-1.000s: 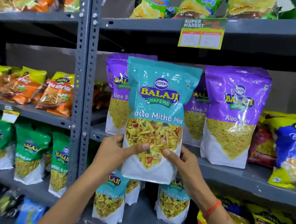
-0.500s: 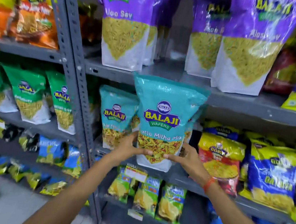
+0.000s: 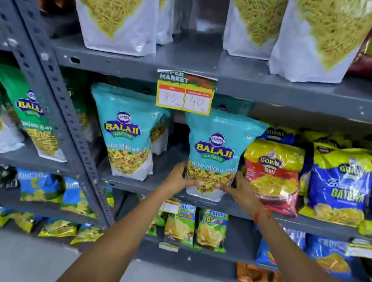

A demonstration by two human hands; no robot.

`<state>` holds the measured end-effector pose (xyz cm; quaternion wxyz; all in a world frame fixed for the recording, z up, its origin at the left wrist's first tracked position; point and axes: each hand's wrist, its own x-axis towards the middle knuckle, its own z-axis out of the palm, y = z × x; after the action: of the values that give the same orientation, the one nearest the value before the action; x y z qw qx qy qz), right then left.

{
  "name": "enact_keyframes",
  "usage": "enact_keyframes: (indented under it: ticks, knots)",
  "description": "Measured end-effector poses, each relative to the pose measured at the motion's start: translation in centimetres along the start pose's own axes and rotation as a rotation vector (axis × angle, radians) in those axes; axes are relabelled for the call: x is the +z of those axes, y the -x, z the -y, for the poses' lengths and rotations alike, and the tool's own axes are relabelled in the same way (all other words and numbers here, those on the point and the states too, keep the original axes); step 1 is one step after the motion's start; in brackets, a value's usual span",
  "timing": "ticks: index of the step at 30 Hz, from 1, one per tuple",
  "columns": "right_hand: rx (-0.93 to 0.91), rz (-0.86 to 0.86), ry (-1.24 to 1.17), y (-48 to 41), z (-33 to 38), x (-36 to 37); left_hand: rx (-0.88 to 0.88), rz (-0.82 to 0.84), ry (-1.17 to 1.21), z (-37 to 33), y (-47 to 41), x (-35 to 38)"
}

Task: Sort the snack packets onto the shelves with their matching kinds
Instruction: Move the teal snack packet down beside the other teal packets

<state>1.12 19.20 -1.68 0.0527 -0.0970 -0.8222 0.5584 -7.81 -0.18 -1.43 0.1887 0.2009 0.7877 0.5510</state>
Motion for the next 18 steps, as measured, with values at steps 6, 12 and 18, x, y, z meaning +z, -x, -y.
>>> enact_keyframes:
  ticks: [6, 12, 18]
  knots:
    - [0.050, 0.018, -0.100, -0.6, -1.3, 0.0, -0.068, -0.038, -0.083, 1.8, -1.4, 0.5]
    - [0.148, 0.062, -0.237, -1.1, -2.0, -0.2, -0.065, -0.051, -0.105, 0.9, -1.2, 0.8]
    - [0.181, -0.018, -0.161, -1.1, -1.4, 0.0, -0.108, -0.011, -0.026, -0.1, -0.6, 0.7]
